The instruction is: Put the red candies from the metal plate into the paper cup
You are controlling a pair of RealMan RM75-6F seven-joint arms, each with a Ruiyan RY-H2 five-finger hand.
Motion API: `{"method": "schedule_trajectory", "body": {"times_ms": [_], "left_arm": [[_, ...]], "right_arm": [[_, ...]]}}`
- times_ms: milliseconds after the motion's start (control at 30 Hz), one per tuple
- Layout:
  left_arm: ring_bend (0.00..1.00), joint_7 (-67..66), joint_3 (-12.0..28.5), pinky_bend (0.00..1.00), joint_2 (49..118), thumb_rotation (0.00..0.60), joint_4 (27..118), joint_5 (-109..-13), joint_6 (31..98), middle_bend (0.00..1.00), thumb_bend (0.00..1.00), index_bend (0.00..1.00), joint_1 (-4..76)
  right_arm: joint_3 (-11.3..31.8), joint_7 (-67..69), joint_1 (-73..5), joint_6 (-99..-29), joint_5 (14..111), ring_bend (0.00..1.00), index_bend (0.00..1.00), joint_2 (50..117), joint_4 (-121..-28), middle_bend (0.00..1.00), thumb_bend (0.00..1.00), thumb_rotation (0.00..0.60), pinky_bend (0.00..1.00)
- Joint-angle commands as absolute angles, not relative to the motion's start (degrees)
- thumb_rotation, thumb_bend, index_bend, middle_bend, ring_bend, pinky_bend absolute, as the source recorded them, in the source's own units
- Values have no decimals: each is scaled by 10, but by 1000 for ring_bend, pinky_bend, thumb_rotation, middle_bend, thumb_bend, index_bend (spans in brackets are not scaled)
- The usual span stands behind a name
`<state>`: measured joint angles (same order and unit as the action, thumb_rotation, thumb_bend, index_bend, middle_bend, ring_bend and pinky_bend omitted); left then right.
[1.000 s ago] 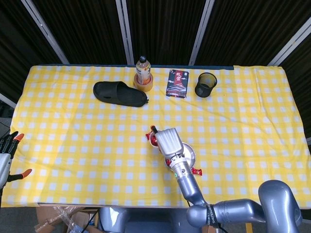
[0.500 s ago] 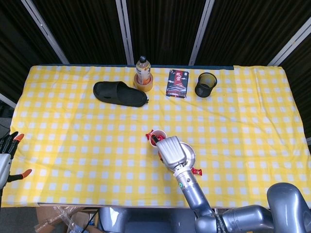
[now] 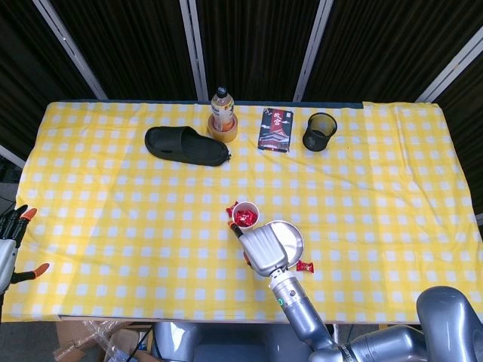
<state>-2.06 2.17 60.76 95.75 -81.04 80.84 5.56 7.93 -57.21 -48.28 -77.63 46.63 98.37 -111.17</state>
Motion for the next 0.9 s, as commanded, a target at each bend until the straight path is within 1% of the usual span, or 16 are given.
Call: {"method": "schedule_trajectory", "body": {"times_ms": [33, 133, 467, 600, 900], "left_arm": [[0, -20, 22, 0, 607, 600, 958, -810, 807, 0, 48, 8, 56], [0, -19, 22, 0, 607, 600, 958, -808, 805, 0, 48, 7, 56], [0, -25, 20, 0, 607, 600, 960, -807, 801, 0, 48, 6, 58], [0, -28, 20, 0, 607, 600, 960, -805, 800, 0, 48, 6, 58], [0, -32, 20, 0, 608, 600, 961, -801, 796, 0, 48, 5, 59]], "right_arm": [[99, -593, -492, -775, 431, 923, 6, 986, -1106, 855, 385, 600, 978], [112, -604, -499, -772, 404, 923, 0, 983, -1104, 855, 359, 600, 978], [142, -601, -516, -747, 331, 922, 0, 973, -1075, 855, 357, 600, 978], [151, -586, -523, -736, 326, 922, 0, 973, -1053, 855, 356, 600, 978], [160, -567, -536, -719, 321, 922, 0, 975, -1034, 855, 356, 600, 978]]}}
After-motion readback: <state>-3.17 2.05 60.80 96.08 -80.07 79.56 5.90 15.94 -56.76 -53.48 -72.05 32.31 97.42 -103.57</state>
